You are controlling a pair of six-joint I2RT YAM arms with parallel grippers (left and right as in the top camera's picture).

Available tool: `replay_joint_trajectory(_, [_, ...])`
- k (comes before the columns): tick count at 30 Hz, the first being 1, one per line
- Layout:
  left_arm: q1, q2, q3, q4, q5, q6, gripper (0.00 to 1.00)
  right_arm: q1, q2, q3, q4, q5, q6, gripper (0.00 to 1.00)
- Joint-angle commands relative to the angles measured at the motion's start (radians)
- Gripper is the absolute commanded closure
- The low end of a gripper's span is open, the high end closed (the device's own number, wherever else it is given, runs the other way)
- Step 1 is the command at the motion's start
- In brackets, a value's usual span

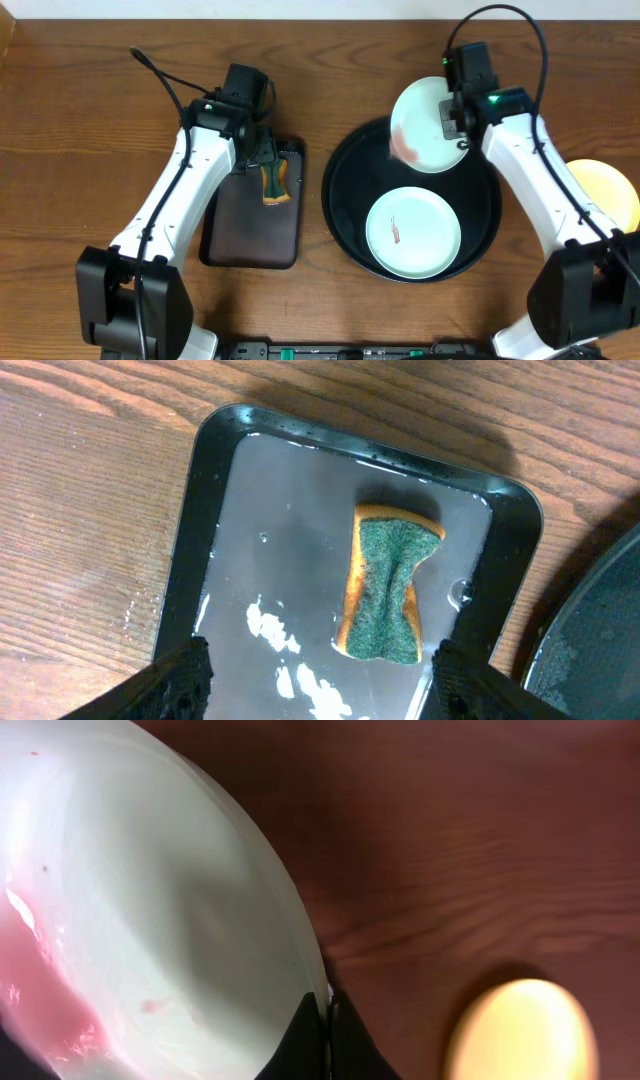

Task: Clean dirty plates on tray and stack at the side
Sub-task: 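Lift the back mint-green plate with the right gripper and carry it right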

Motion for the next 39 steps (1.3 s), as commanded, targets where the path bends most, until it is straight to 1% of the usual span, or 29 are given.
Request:
replay_joint_trajectory(1, [0.002, -0.005, 0.02, -0.007, 0.006, -0.001, 0.24, 0.061, -0.053, 0.002, 0.0, 0.242, -0.037, 0.99])
replay_joint_trajectory(5, [0.002, -0.005, 0.02, -0.01, 0.006, -0.001, 0.21, 0.127, -0.063, 0.002, -0.008, 0.333, -0.053, 0.99])
replay_joint_trajectory(6, [0.002, -0.005, 0.02, -0.01, 0.006, -0.001, 0.17, 0.142, -0.064, 0.002, -0.011, 0.356, -0.056, 0.99])
replay_joint_trajectory(14, [0.002, -0.005, 0.02, -0.01, 0.006, -0.002, 0.16, 0.294, -0.064, 0.002, -0.038, 0.587, -0.056, 0.99])
replay_joint_trajectory(21, [0.002, -0.005, 0.02, -0.01, 0.006, -0.002, 0.16, 0.408, -0.064, 0.002, -0.039, 0.734, -0.056, 0.99])
replay_joint_trajectory(29, [0.002, -0.005, 0.02, -0.01, 0.006, -0.001, 0.16, 0.477, -0.064, 0.002, -0.068, 0.768, -0.056, 0.99])
replay_joint_trajectory(34, [0.002, -0.005, 0.02, -0.01, 0.006, -0.002, 0.16, 0.486, -0.064, 0.002, -0.072, 0.771, -0.057, 0.99])
replay_joint_trajectory(39, [0.002, -0.005, 0.02, -0.01, 0.006, -0.002, 0.16, 0.491, -0.064, 0.002, -0.079, 0.817, -0.056, 0.99])
